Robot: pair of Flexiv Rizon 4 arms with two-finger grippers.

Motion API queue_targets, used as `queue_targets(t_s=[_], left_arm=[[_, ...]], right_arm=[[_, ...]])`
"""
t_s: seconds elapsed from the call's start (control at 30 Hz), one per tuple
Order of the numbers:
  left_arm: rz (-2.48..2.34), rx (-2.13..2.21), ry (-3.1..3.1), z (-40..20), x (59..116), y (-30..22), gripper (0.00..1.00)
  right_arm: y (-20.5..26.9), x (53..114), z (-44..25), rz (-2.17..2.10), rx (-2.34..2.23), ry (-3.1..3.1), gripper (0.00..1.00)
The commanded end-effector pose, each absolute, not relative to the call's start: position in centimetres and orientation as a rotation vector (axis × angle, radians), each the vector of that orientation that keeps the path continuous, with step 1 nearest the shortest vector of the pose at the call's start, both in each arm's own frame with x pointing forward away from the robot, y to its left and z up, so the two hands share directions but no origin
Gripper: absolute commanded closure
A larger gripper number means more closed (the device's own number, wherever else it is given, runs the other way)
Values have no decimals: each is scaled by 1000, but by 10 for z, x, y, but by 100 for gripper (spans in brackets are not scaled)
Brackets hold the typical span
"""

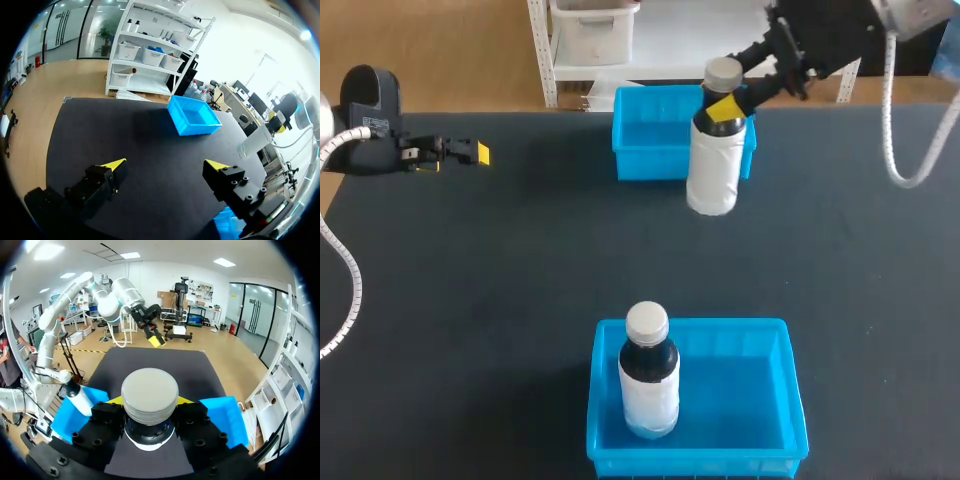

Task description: Pick up the bottle, and place it in the far bin if it is heavy, or in the near bin if it is light.

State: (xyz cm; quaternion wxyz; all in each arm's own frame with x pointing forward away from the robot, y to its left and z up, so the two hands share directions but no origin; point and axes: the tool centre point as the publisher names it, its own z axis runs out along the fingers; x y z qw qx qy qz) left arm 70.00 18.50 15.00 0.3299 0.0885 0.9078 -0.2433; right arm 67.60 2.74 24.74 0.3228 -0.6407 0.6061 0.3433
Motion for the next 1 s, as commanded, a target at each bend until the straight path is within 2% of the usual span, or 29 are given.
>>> queue_targets(t_s=[0.03, 0.5, 1.0], left_arm=[[-636, 231, 2374, 150, 700, 185, 0], [-636, 231, 2374, 150, 700, 185, 0], [-636, 231, 2374, 150, 700, 185, 0]], right_arm=[[4, 598, 272, 799, -1613, 1611, 100], [6, 482, 275, 781, -1651, 1613, 100], [21, 433, 225, 859, -1676, 1569, 100]])
